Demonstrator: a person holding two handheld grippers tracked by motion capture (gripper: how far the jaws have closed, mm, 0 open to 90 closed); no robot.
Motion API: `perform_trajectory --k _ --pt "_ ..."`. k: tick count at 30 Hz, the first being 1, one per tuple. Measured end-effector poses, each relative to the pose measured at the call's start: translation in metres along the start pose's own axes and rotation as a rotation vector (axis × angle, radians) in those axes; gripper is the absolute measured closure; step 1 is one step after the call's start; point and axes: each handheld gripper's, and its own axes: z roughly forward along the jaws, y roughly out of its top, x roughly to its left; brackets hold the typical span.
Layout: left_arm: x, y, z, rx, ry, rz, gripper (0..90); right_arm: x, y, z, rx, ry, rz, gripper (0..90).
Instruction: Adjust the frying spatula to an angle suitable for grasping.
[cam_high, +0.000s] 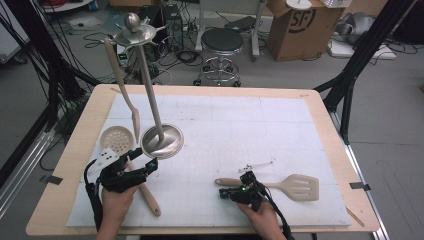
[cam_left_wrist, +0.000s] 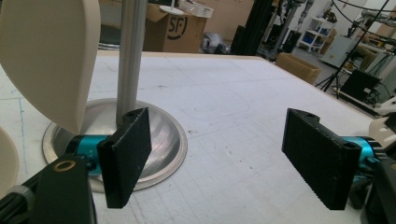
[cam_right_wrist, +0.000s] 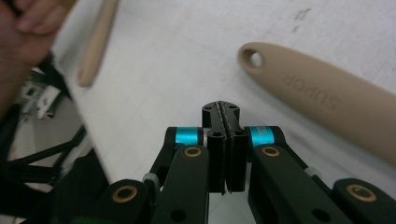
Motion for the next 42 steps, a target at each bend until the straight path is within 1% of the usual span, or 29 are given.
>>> perform_trajectory --k 1,2,3,5,7,8,9,10,13,14,15,17,18,21,23,26,33,34,36,37,39,42 --pt "0.0 0.0 0.0 0.0 0.001 0.0 24.6 -0.003 0.003 0.002 -0.003 0.01 0.014 89.9" --pt "0.0 0.0 0.0 0.0 0.001 0.0 24.7 -0.004 0.006 0.003 -0.004 0.01 0.023 89.9" --pt "0.0 0.0 0.0 0.0 0.001 0.001 24.6 -0.005 0.009 0.005 -0.006 -0.002 0.015 89.9" --pt "0.0 0.0 0.0 0.002 0.0 0.001 24.6 -0.006 0.015 0.008 -0.004 -0.011 0.026 89.9" --pt "0.0 0.0 0.0 0.003 0.002 0.003 24.5 -0.006 0.023 0.011 -0.012 -0.04 -0.003 90.0" --pt "0.0 0.0 0.0 0.003 0.001 0.005 24.4 -0.004 0.027 0.014 -0.008 -0.068 -0.019 89.9" --pt "0.0 0.0 0.0 0.003 0.001 0.006 24.5 -0.004 0.032 0.016 0.001 -0.083 -0.028 89.9" --pt "0.0 0.0 0.0 0.003 0.001 0.006 24.4 -0.006 0.036 0.018 -0.005 -0.085 -0.02 89.9" --pt "0.001 0.0 -0.001 0.001 0.001 0.003 24.5 -0.019 0.043 0.022 -0.035 -0.048 0.04 90.0" --pt "0.001 0.0 -0.001 0.001 0.003 0.003 24.5 -0.021 0.045 0.022 -0.046 -0.048 0.046 90.0" --pt "0.001 0.0 0.0 -0.001 0.002 0.0 24.5 -0.022 0.047 0.023 -0.043 -0.059 0.043 90.0" --pt "0.001 0.0 0.0 -0.001 0.003 -0.001 24.5 -0.023 0.053 0.023 -0.046 -0.099 0.034 90.0" --pt "0.001 0.0 0.0 0.0 0.003 0.0 24.6 -0.025 0.056 0.023 -0.053 -0.112 0.036 90.0" --pt "0.001 0.001 -0.001 0.001 0.001 0.004 24.5 -0.032 0.063 0.023 -0.069 -0.125 0.06 90.0" --pt "0.001 0.0 -0.001 -0.002 0.003 -0.002 24.5 -0.036 0.067 0.023 -0.076 -0.138 0.062 90.0" --pt "0.002 0.001 -0.001 -0.001 0.007 -0.001 24.5 -0.043 0.072 0.022 -0.097 -0.148 0.082 90.0" --pt "0.002 0.001 -0.001 -0.003 0.005 0.002 24.6 -0.052 0.075 0.02 -0.139 -0.168 0.108 90.0" --pt "0.002 0.001 -0.001 -0.003 0.005 0.001 24.5 -0.053 0.076 0.02 -0.14 -0.169 0.113 90.0" --pt "0.002 0.001 -0.001 -0.001 0.006 0.0 24.5 -0.057 0.079 0.019 -0.158 -0.191 0.128 90.0" --pt "0.002 0.001 -0.001 -0.002 0.007 -0.001 24.6 -0.06 0.079 0.018 -0.167 -0.181 0.141 90.0" --pt "0.002 0.001 -0.001 -0.005 0.004 -0.005 24.6 -0.063 0.08 0.017 -0.18 -0.196 0.148 90.0" --pt "0.002 0.001 -0.001 -0.002 0.004 -0.002 24.6 -0.067 0.081 0.013 -0.199 -0.204 0.173 90.0"
